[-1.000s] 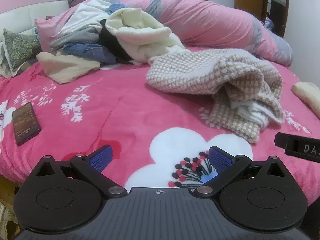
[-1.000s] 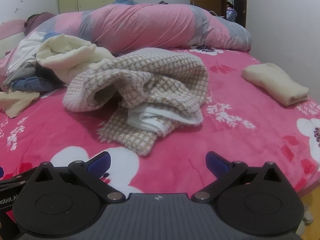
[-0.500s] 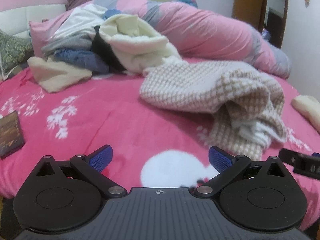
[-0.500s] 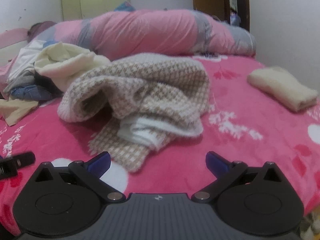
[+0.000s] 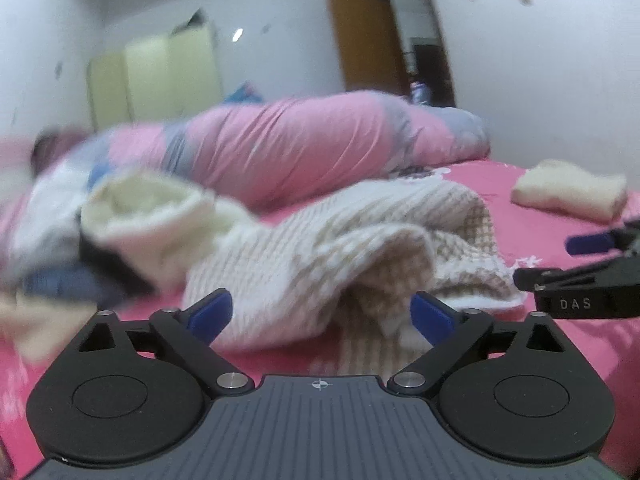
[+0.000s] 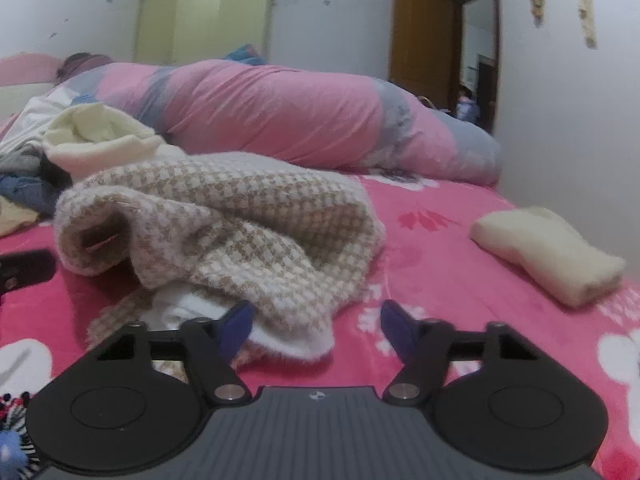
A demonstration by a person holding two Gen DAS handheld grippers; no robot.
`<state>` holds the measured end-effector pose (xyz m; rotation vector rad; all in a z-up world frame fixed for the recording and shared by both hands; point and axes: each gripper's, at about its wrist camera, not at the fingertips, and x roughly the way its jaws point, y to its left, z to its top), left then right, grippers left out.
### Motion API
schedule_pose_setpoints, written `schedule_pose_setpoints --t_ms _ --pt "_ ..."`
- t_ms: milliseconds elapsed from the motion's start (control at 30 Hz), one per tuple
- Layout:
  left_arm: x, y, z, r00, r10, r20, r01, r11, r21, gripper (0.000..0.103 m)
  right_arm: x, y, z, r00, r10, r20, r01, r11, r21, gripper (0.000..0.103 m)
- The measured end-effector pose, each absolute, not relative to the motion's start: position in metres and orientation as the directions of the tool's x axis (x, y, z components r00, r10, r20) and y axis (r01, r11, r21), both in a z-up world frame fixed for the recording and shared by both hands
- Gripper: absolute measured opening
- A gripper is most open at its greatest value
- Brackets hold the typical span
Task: Fold clothes
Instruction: 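Grasp the cardigan edge with the right tool while the left tool grasps another edge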
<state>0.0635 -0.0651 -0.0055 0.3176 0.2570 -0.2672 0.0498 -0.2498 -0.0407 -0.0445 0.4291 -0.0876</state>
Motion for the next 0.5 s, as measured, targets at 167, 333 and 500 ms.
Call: schedule_pose_setpoints --t_ms 167,333,500 --pt "0.082 -0.086 -0.017 0.938 -0.226 -0.262 0.316 0.869 0.382 0.067 0.077 -0.255 -0.053 0.897 -0.028 -0.442 0.013 0.999 -0.035 0.065" --pt "0.100 -0.094 -0.026 0.955 -0.183 -0.233 0.271 0.857 0.438 0.060 0.092 -0.266 -0.064 0.880 0.038 -0.474 -0.012 0.998 0.056 0.065" --pt "0.112 -0.090 -0.021 0.966 -0.166 -0.198 0.230 0.902 0.365 0.038 0.101 -0.276 -0.077 0.862 0.104 -0.496 -0.034 0.988 0.148 0.065"
